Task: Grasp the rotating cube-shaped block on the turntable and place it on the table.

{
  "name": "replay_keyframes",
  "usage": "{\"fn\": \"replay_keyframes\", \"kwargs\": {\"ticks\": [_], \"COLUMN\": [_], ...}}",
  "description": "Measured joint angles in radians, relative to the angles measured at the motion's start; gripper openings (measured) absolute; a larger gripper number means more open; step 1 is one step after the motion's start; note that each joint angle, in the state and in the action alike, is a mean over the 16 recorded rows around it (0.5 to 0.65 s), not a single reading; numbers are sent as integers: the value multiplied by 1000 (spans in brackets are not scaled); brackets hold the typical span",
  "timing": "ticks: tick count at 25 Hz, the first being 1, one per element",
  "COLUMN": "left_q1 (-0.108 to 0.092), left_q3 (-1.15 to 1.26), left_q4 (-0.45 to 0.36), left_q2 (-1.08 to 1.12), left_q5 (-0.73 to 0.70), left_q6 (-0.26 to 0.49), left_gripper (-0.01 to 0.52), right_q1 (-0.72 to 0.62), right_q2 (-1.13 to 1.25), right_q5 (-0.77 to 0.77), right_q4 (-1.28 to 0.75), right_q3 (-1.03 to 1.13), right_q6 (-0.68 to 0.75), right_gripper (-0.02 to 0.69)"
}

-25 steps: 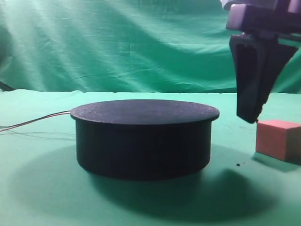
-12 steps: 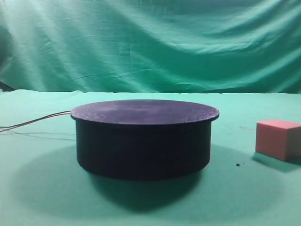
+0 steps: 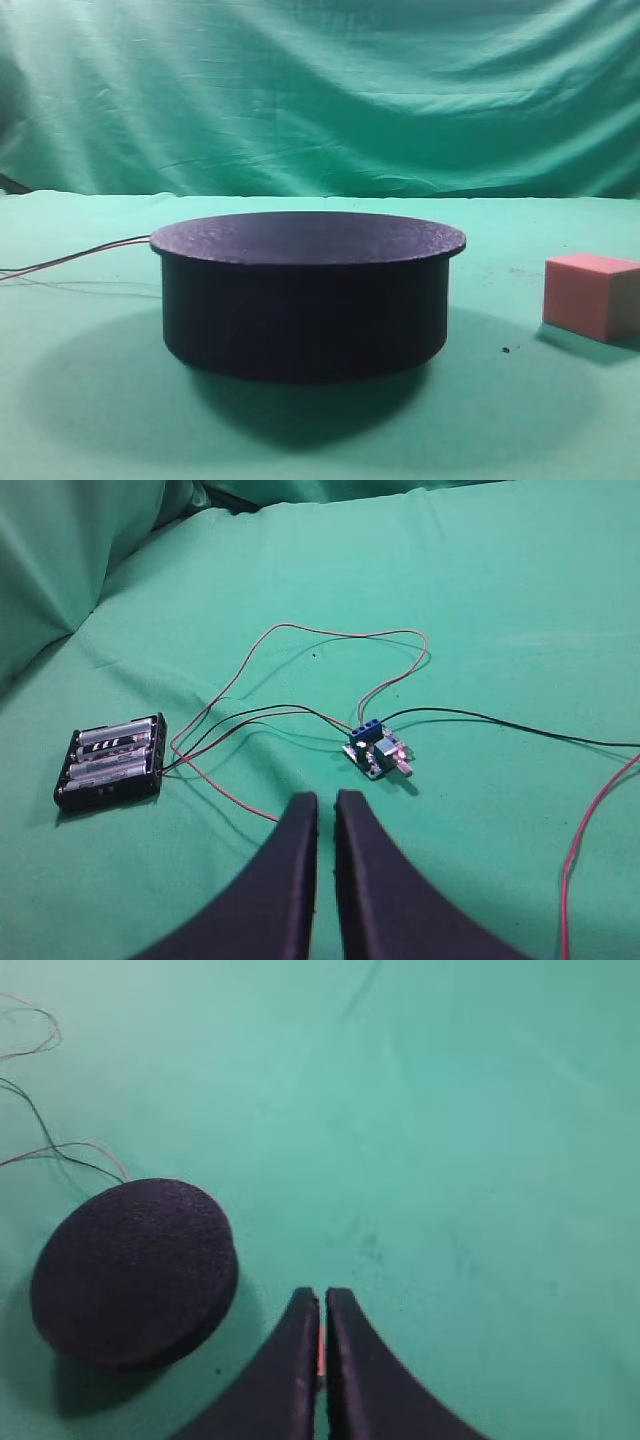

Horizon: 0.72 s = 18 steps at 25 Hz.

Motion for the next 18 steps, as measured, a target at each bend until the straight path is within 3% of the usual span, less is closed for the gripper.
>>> {"fn": "replay_keyframes", "kwargs": {"ticks": [11, 18], "left_q1": [0, 0], "left_q3": [0, 0], "left_q4": [0, 0], "left_q2": [0, 0], "left_q5": [0, 0], "left_q6": [0, 0], "left_gripper": [0, 0], "right_q1": [-234, -333], "right_q2": [-292, -518], "right_q5": [-302, -347], "right_q4": [-43, -28], "right_q3": [356, 529], "right_q6": [-3, -3], "right_gripper": [0, 0]}}
